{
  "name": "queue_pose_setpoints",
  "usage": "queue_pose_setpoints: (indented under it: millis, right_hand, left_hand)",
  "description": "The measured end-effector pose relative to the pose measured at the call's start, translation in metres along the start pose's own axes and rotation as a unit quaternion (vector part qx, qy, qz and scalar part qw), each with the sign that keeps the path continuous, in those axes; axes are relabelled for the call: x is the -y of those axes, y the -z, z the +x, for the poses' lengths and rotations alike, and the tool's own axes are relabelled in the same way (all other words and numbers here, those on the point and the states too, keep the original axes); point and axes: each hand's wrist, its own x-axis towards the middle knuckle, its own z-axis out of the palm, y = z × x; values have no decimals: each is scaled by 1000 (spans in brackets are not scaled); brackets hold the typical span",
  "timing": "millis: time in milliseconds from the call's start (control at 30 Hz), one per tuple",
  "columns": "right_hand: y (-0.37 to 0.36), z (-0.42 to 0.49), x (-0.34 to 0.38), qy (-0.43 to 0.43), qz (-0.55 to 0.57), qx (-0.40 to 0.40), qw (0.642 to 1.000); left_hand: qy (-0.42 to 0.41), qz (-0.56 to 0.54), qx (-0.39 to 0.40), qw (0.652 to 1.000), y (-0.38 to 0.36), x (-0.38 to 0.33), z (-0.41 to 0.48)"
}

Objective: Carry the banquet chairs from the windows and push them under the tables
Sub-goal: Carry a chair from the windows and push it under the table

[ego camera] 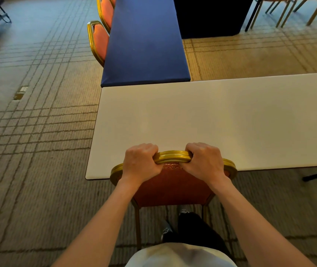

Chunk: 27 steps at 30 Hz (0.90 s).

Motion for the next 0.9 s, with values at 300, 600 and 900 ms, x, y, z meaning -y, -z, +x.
queue_pose_setpoints:
  millis: [300,600,900]
  right_hand:
    - [6,-43,7,13,6,5,1000]
    - [16,-113,23,10,25,34,999]
    - [16,-223,56,2,-9,132,991]
  left_hand:
    - [22,10,27,999,5,-21,-41]
    - [51,35,82,995,10,-52,-106]
    - [85,16,127,988,9,-84,-219]
